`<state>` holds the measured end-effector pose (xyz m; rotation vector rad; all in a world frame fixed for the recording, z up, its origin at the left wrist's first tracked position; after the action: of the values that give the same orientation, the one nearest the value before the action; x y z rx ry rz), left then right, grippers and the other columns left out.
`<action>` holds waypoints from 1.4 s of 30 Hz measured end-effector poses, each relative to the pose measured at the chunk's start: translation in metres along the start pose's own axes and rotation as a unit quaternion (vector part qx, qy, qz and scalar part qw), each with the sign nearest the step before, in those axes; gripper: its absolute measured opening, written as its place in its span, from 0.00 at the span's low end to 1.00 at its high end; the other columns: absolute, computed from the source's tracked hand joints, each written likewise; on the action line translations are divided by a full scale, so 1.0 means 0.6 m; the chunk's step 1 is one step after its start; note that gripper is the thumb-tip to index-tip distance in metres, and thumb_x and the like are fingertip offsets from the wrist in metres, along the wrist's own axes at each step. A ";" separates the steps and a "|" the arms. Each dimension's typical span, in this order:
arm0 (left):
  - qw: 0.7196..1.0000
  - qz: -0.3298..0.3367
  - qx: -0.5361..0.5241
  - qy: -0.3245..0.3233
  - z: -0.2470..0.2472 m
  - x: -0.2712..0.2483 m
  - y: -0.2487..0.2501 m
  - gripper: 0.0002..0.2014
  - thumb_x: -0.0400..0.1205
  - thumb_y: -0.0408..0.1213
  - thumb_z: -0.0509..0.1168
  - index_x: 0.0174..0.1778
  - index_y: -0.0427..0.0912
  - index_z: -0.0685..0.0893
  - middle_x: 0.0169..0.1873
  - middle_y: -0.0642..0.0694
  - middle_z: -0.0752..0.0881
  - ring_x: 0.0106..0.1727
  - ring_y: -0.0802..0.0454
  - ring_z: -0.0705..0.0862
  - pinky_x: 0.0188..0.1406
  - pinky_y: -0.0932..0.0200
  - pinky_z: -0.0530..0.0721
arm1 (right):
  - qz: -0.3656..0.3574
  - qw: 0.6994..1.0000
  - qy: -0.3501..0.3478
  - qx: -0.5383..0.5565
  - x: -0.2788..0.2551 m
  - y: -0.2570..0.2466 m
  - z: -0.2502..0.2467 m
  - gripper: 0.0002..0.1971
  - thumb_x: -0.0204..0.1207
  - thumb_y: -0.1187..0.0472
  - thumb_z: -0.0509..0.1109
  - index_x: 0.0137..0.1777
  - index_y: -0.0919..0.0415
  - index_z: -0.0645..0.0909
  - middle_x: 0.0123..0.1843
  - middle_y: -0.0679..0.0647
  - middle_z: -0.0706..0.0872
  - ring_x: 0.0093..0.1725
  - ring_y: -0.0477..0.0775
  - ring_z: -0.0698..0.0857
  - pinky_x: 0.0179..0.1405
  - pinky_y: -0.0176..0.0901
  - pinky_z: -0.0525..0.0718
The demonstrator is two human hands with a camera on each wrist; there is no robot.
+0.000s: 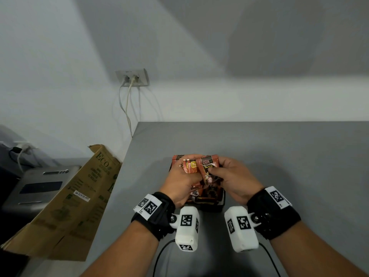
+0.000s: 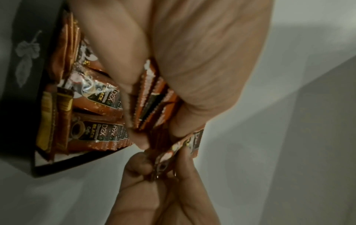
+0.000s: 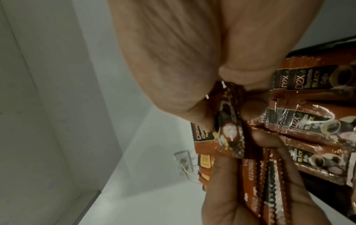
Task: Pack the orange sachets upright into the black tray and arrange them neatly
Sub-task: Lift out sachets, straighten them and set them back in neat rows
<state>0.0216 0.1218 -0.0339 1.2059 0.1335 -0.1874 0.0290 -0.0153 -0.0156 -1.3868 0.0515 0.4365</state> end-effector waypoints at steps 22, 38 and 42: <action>0.998 -0.005 0.004 0.069 -0.001 -0.006 0.017 0.21 0.76 0.14 0.65 0.63 0.36 0.82 0.49 0.34 0.89 0.46 0.40 0.90 0.45 0.46 0.89 | -0.031 0.998 0.061 0.004 -0.014 0.009 -0.020 0.12 0.83 0.74 0.63 0.57 0.64 0.86 0.46 0.58 0.93 0.41 0.51 0.89 0.38 0.41 0.86; 1.000 -0.005 0.001 0.018 -0.001 -0.023 -0.013 0.25 0.72 0.09 0.68 0.59 0.38 0.84 0.49 0.31 0.90 0.46 0.40 0.90 0.47 0.43 0.90 | -0.025 0.997 0.012 0.067 -0.026 0.018 -0.005 0.14 0.81 0.77 0.62 0.61 0.70 0.85 0.52 0.67 0.90 0.46 0.58 0.88 0.47 0.50 0.88; 0.990 -0.118 -0.064 0.042 -0.027 -0.025 -0.034 0.22 0.76 0.47 0.77 0.62 0.41 0.85 0.48 0.32 0.89 0.42 0.38 0.88 0.40 0.48 0.87 | -0.100 0.993 0.060 -0.027 -0.033 -0.008 -0.024 0.16 0.82 0.74 0.65 0.49 0.55 0.89 0.44 0.53 0.93 0.42 0.48 0.90 0.43 0.43 0.85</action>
<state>0.0023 0.1311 -0.0551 1.0695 0.3572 -0.3305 0.0159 -0.0352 -0.0081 -1.4551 -0.0011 0.1882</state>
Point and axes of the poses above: each hand's wrist, its own x-axis towards the middle knuckle, its own z-axis out of the palm, y = z × x, the point moved 6 cm from there along x, towards the middle knuckle
